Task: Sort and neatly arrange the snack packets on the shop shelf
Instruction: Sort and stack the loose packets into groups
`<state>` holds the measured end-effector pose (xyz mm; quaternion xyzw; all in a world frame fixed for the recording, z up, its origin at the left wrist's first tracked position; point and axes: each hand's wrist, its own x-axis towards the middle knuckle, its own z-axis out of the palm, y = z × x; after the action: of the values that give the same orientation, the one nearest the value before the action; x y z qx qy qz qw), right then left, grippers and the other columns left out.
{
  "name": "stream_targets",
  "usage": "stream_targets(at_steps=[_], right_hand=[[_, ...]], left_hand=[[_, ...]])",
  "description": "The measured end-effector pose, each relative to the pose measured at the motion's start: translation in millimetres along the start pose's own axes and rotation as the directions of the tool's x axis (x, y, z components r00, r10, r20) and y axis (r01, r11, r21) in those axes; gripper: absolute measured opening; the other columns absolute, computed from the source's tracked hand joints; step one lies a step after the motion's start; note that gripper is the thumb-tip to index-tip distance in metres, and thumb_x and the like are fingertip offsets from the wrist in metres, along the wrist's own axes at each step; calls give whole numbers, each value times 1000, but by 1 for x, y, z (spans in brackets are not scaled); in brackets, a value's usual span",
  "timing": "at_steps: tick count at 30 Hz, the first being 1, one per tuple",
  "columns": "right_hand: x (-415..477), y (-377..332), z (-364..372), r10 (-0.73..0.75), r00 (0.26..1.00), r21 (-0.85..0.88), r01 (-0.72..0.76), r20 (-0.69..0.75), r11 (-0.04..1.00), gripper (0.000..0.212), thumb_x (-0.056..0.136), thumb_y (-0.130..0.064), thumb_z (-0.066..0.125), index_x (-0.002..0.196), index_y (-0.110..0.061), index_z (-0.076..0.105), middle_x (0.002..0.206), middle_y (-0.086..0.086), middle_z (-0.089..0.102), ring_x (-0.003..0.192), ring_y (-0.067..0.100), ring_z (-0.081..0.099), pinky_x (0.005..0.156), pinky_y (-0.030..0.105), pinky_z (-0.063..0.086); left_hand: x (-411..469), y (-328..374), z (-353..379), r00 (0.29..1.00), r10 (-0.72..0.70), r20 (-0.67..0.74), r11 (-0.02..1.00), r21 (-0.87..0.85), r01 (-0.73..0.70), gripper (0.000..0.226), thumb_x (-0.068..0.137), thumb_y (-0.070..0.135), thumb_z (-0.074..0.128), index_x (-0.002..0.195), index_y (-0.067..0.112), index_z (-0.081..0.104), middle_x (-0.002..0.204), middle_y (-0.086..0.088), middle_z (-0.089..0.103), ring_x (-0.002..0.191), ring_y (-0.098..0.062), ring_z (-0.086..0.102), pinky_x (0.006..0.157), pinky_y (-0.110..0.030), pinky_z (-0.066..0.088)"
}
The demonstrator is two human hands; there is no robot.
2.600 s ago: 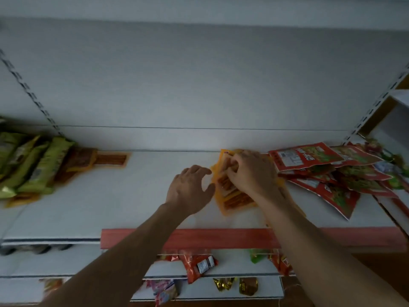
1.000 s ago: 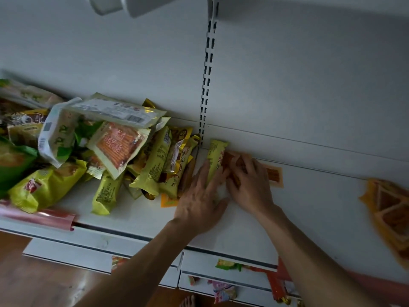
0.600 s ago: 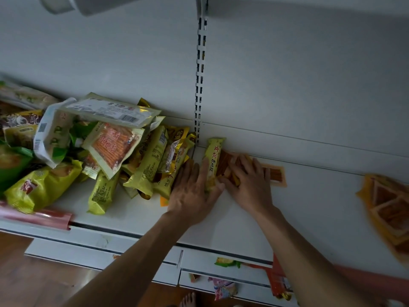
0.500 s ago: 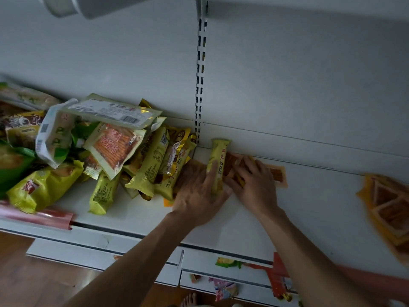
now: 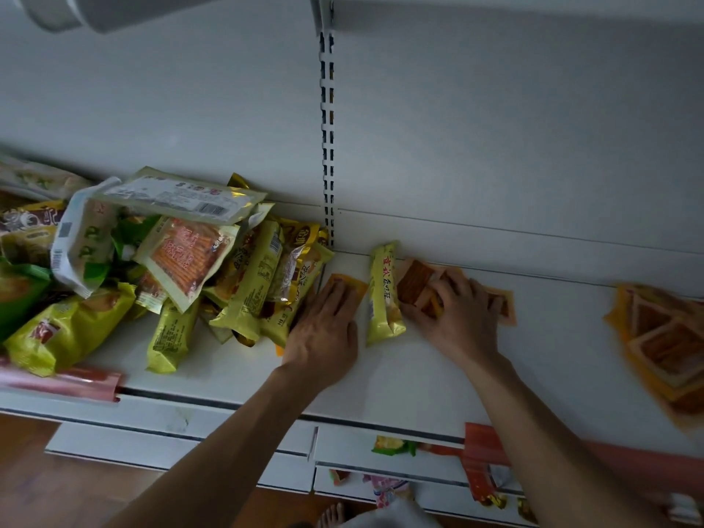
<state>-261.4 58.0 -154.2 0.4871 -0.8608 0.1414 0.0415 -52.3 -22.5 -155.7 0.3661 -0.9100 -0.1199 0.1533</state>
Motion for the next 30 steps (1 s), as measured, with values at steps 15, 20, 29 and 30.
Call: stream_targets(at_steps=[15,20,29,30], right_hand=[[-6,11,0,6,999,230,5,-49,973,32,73,-43,78,97,-24,69,135,-6,56,130,26,45,106,53,29],[-2,4,-7,128,991,325,-110,-34,939,36,72,-50,77,94,-23,68,132,-1,57,133,27,40,111,52,24],[-1,3,-4,196,977,-14,-196,82,981,79,80,-72,52,142,-26,39,147,10,40,137,36,30,110,56,22],[-1,4,-7,185,981,3,-186,56,983,73,82,-67,55,141,-26,43,144,7,45,135,33,35,109,52,24]], left_hand=[[-11,-2,-8,989,150,-1,986,-67,-150,47,98,30,43,138,9,53,148,-11,46,138,-27,42,117,-48,25],[-14,0,-10,982,166,86,984,48,-171,62,98,44,7,147,26,41,156,-1,34,145,-24,30,119,-45,14],[-12,10,-5,985,170,25,985,-26,-169,48,101,33,40,147,18,43,151,-8,43,142,-30,34,120,-46,17],[-9,13,-5,978,210,-3,976,-61,-209,46,99,29,45,143,14,48,145,-10,49,137,-31,41,118,-46,22]])
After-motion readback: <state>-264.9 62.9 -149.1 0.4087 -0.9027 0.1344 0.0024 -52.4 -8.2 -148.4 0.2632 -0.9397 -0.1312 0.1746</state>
